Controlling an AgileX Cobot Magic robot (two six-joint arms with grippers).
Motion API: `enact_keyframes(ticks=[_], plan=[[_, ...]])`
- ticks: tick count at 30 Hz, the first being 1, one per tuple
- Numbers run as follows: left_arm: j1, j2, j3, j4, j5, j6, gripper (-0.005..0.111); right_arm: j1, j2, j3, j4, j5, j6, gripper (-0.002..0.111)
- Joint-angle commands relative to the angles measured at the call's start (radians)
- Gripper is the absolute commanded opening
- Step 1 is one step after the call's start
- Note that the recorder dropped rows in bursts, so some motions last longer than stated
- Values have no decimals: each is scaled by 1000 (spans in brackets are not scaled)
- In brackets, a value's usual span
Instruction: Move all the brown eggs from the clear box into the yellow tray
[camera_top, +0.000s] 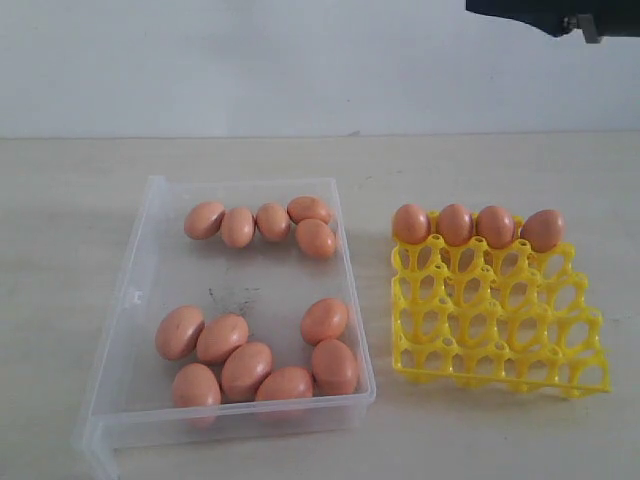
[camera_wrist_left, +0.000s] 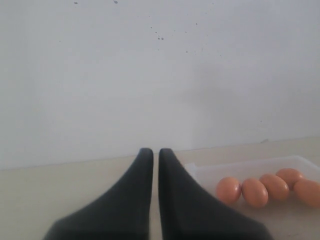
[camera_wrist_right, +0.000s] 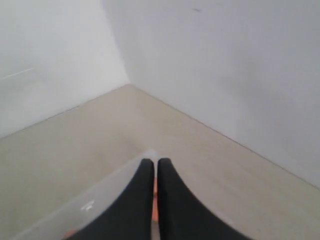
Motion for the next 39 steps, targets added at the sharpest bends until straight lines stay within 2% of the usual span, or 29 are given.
enact_keyframes(ticks=[1,5,7,8,10,11,12,14,15,16,17,18,20,22,24,27,30,32,35,38,39], plan=[[-8,-2,3,-2,0,1,4,93,14,-8,-52,-97,-211,0],[-8,-2,3,-2,0,1,4,228,7,47,-5,-97,-502,0],[-8,-2,3,-2,0,1,4,303,-21,93,113,115,-663,0],[-8,-2,3,-2,0,1,4,353,-38,120,232,292,-813,0],[-8,-2,3,-2,0,1,4,464,-51,152,624,608,-1277,0],[-8,-2,3,-2,0,1,4,508,-51,157,922,669,-1634,0],[-8,-2,3,-2,0,1,4,538,-45,162,1253,651,-2006,0],[-8,-2,3,-2,0,1,4,592,-19,171,1802,473,-2627,0],[-8,-2,3,-2,0,1,4,618,0,176,1955,302,-2794,0],[-8,-2,3,-2,0,1,4,636,18,176,2011,148,-2828,0],[-8,-2,3,-2,0,1,4,639,23,176,2030,79,-2770,0],[-8,-2,3,-2,0,1,4,642,22,176,2034,100,-2662,0],[-8,-2,3,-2,0,1,4,635,4,176,1951,353,-2409,0],[-8,-2,3,-2,0,1,4,619,3,170,1606,542,-1931,0],[-8,-2,3,-2,0,1,4,615,25,166,1206,569,-1447,0],[-8,-2,3,-2,0,1,4,615,81,127,837,581,-978,0],[-8,-2,3,-2,0,1,4,615,154,53,700,699,-782,0],[-8,-2,3,-2,0,1,4,615,197,9,630,797,-762,0],[-8,-2,3,-2,0,1,4,615,246,-40,600,771,-758,0],[-8,-2,3,-2,0,1,4,624,247,-72,582,782,-543,0],[-8,-2,3,-2,0,1,4,627,251,-99,492,848,-387,0]])
